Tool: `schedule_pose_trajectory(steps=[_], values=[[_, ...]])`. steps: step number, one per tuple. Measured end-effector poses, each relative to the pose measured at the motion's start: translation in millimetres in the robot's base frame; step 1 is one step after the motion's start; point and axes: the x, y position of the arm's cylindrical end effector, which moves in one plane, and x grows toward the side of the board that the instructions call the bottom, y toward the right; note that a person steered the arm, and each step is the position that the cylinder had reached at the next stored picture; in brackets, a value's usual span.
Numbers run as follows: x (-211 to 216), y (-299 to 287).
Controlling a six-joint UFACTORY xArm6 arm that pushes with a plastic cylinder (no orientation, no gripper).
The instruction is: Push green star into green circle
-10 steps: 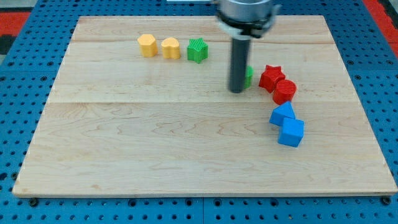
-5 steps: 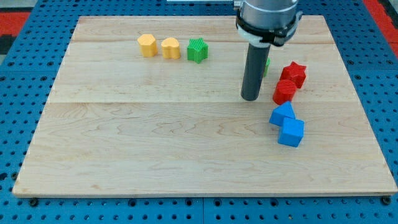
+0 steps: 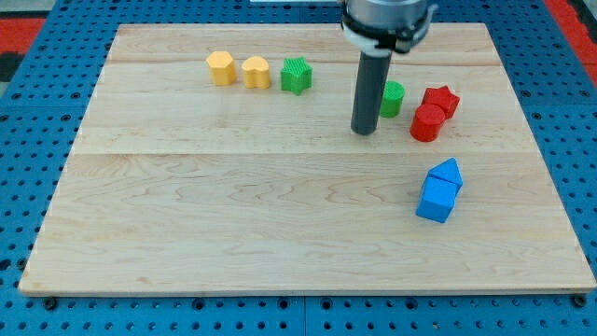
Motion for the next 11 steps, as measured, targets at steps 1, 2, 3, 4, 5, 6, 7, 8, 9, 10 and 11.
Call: schedule_pose_trajectory(steps=[1, 2, 3, 4, 5, 6, 7, 8, 9, 10, 11], values=[[-14.7, -22.9], [-50.2, 8.2], [-5.5, 23.5], [-30.5, -59.4], [-30.9, -105.6], [-63.3, -100.3], [-101.3, -119.1], [-141.5, -129.0], [-136.8, -77.7], [-88.2, -7.2], [-111.0, -58.5]])
